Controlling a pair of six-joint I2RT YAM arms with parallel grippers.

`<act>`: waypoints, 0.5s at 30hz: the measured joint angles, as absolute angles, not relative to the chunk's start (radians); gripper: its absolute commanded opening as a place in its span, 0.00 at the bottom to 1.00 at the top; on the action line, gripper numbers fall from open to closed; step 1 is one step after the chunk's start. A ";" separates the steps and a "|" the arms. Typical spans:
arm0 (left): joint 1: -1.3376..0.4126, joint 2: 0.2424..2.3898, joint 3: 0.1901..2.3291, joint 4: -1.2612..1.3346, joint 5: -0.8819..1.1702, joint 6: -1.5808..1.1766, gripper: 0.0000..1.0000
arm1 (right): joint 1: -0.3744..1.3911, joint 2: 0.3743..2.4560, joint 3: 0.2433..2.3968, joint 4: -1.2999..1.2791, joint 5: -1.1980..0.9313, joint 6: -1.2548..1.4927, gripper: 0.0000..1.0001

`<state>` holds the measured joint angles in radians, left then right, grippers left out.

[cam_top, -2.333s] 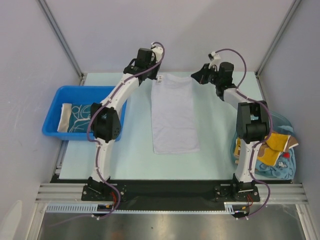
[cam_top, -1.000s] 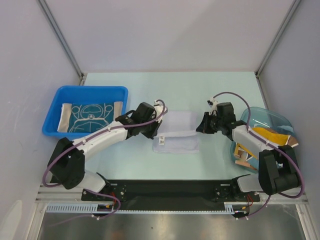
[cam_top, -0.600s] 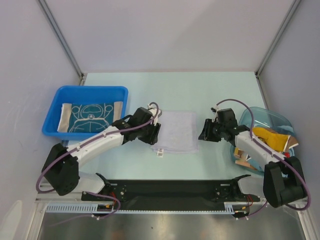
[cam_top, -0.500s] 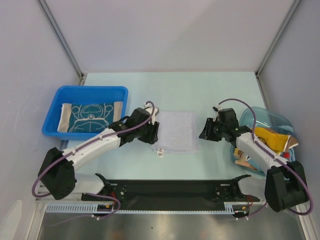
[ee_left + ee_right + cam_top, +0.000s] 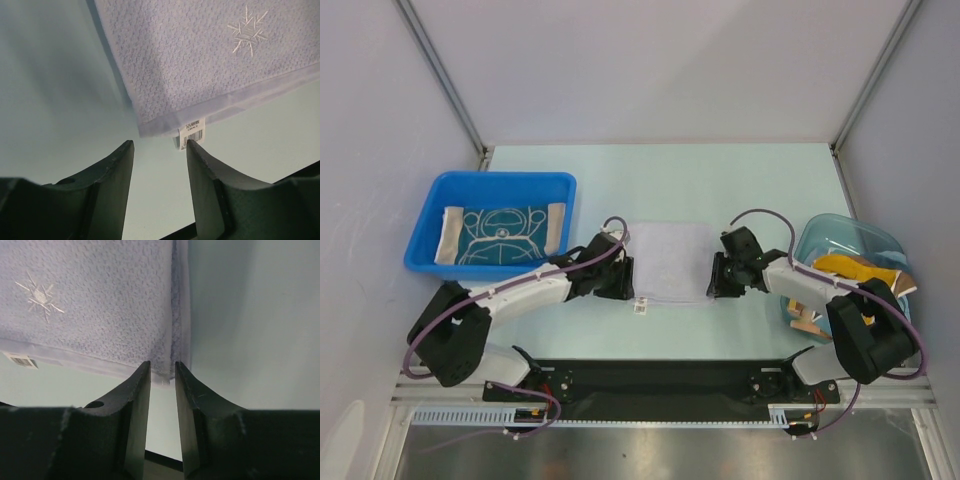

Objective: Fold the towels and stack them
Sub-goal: Fold the towel

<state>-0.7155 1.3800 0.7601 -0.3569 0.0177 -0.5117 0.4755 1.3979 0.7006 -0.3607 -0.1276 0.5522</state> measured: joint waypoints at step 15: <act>-0.671 1.414 0.663 -0.252 0.021 -0.577 0.51 | 0.527 1.439 0.708 -0.356 -0.032 0.557 0.06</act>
<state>-0.6712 1.4143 0.6628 -0.2520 0.0208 -0.5766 0.5274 1.4395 0.7082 -0.3561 -0.0322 0.5568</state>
